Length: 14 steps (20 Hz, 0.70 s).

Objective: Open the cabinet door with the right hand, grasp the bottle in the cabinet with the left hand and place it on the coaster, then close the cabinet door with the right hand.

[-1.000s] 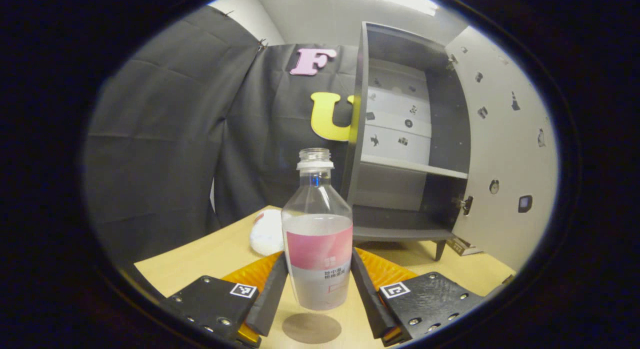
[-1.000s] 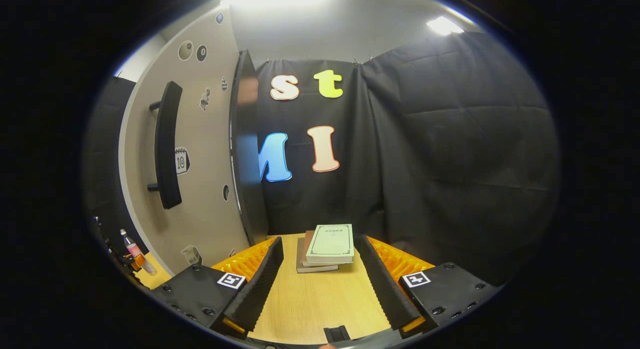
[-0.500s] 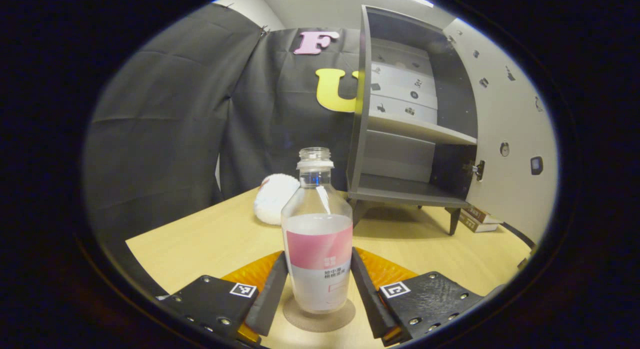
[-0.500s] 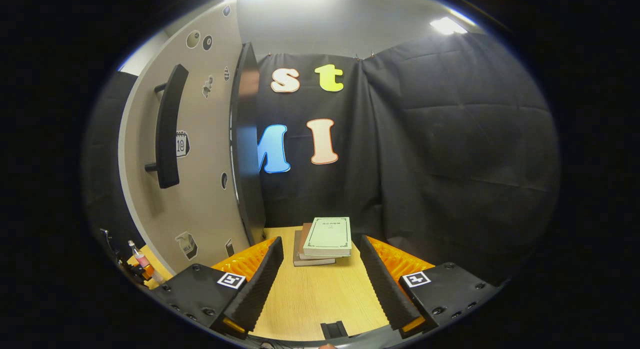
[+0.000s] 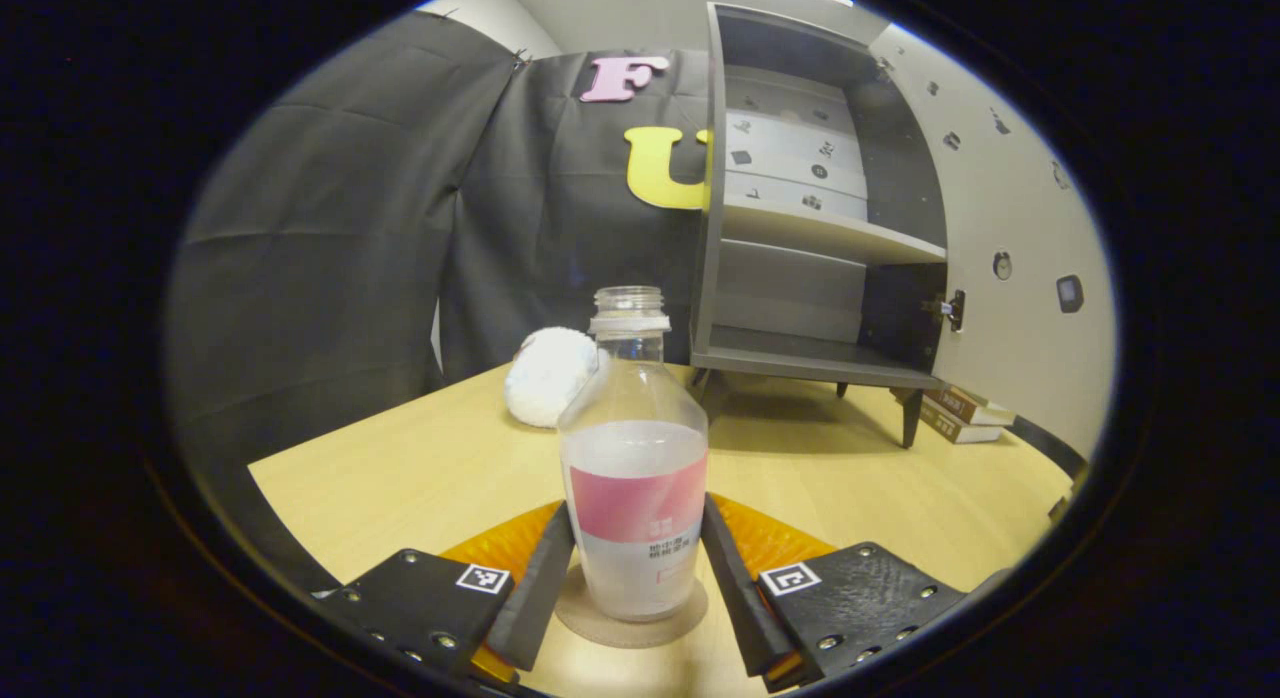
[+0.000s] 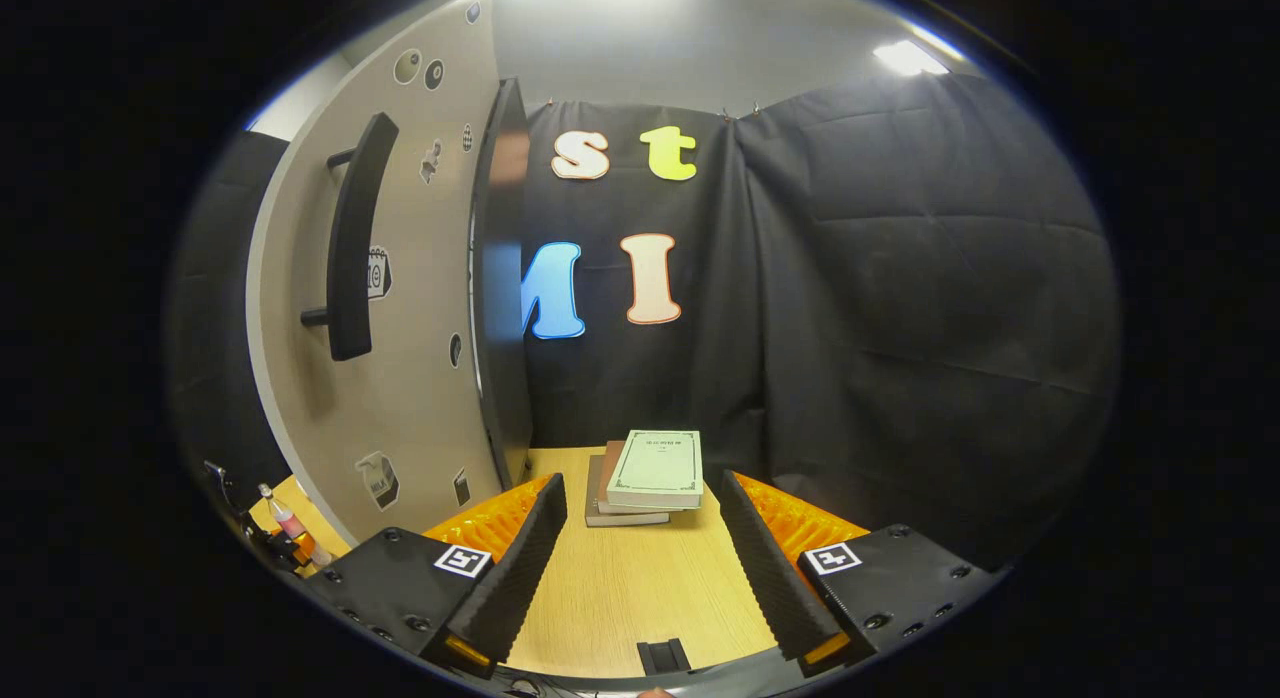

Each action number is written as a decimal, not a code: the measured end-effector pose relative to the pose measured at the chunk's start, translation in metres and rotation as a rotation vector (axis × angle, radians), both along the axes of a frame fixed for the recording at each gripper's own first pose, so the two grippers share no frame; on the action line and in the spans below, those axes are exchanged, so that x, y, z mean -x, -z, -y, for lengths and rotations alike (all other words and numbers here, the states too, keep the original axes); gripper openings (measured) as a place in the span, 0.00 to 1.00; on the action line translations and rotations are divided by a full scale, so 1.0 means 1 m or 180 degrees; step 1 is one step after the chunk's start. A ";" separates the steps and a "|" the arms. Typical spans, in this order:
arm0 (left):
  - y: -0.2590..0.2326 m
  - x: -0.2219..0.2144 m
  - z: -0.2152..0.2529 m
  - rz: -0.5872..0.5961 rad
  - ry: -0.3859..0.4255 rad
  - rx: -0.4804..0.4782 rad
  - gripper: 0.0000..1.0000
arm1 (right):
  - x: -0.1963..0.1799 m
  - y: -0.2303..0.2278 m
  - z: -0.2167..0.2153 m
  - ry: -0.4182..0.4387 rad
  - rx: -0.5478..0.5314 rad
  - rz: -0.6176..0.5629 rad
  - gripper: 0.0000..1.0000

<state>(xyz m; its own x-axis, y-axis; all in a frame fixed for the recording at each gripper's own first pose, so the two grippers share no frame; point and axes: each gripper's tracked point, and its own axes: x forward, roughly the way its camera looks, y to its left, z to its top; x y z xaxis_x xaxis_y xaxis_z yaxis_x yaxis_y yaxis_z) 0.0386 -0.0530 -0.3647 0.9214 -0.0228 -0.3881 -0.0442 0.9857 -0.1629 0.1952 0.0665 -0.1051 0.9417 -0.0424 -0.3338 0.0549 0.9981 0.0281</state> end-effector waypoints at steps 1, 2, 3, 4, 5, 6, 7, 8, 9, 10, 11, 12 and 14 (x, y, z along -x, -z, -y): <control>0.001 0.001 0.000 -0.0017 0.0002 -0.0022 0.75 | -0.001 0.001 -0.002 -0.0016 -0.0005 -0.0008 0.98; 0.000 0.001 -0.001 -0.0024 -0.0008 -0.0051 0.72 | -0.002 0.002 -0.003 -0.0029 -0.0014 -0.0011 0.98; -0.002 0.000 -0.003 -0.0017 -0.0034 -0.0093 0.72 | -0.002 0.001 -0.004 -0.0038 -0.0024 -0.0011 0.98; -0.004 -0.001 -0.003 0.0002 -0.0041 -0.0125 0.72 | -0.003 0.002 -0.004 -0.0046 -0.0030 -0.0009 0.98; -0.009 -0.003 -0.003 0.0042 -0.0039 -0.0131 0.76 | -0.004 0.001 -0.005 -0.0052 -0.0030 -0.0004 0.98; -0.017 -0.003 -0.002 0.0084 -0.0025 -0.0121 0.75 | -0.005 0.001 -0.004 -0.0052 -0.0029 -0.0001 0.98; -0.026 -0.005 -0.001 0.0124 -0.0011 -0.0123 0.75 | -0.006 0.001 -0.003 -0.0048 -0.0036 0.0001 0.98; -0.035 -0.008 -0.001 0.0159 -0.0003 -0.0146 0.75 | -0.006 0.000 -0.002 -0.0048 -0.0058 0.0007 0.98; -0.042 -0.010 -0.001 0.0187 0.0000 -0.0174 0.72 | -0.007 -0.001 -0.002 -0.0045 -0.0083 0.0019 0.98; -0.047 -0.012 0.001 0.0228 0.0004 -0.0189 0.75 | -0.008 -0.001 -0.001 -0.0038 -0.0103 0.0028 0.98; -0.052 -0.013 0.001 0.0260 0.0003 -0.0201 0.75 | -0.009 -0.001 -0.001 -0.0033 -0.0123 0.0028 0.98; -0.051 -0.012 0.000 0.0254 0.0006 -0.0210 0.72 | -0.009 0.000 0.000 -0.0034 -0.0143 0.0022 0.98; -0.043 -0.009 -0.001 0.0217 0.0004 -0.0223 0.72 | -0.010 0.004 0.001 -0.0031 -0.0151 -0.0002 0.98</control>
